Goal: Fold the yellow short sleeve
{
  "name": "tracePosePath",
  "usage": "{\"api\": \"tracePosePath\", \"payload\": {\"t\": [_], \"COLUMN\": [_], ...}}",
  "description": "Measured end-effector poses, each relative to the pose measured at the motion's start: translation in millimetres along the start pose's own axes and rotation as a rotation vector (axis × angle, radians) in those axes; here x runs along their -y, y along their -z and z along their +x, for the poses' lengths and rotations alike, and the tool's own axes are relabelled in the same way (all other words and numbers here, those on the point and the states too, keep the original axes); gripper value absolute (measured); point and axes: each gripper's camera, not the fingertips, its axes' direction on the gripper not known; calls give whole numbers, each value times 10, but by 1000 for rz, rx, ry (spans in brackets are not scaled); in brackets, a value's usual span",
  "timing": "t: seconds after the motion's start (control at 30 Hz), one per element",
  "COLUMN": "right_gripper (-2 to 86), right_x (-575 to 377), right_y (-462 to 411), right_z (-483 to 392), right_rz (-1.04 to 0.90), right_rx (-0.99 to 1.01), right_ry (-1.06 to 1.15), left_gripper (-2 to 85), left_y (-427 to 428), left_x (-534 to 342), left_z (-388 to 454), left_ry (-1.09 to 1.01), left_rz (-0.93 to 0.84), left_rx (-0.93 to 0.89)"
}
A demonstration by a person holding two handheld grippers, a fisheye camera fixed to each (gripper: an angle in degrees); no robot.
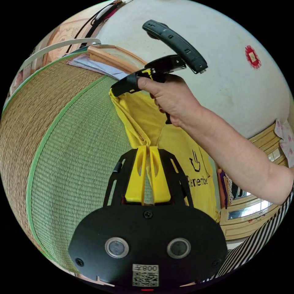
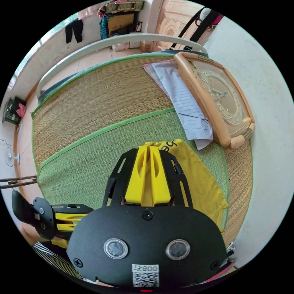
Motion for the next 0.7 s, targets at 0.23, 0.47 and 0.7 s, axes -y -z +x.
{"api": "tracePosePath", "payload": {"t": [0.23,0.47,0.7], "right_gripper": [23,36,77], "right_x": [-1129,-2687,-2805], "right_y": [892,47,8], "right_z": [1465,2715,2757], "right_rz": [335,162,208], "right_rx": [414,560,512], "right_ry": [-205,-648,-600], "left_gripper": [16,19,21], "left_y": [111,-422,-489], "left_x": [59,78,210], "left_z": [96,325,368], "left_ry": [-180,-318,-350], "left_rz": [58,-172,-221], "left_rx": [-12,25,65]}}
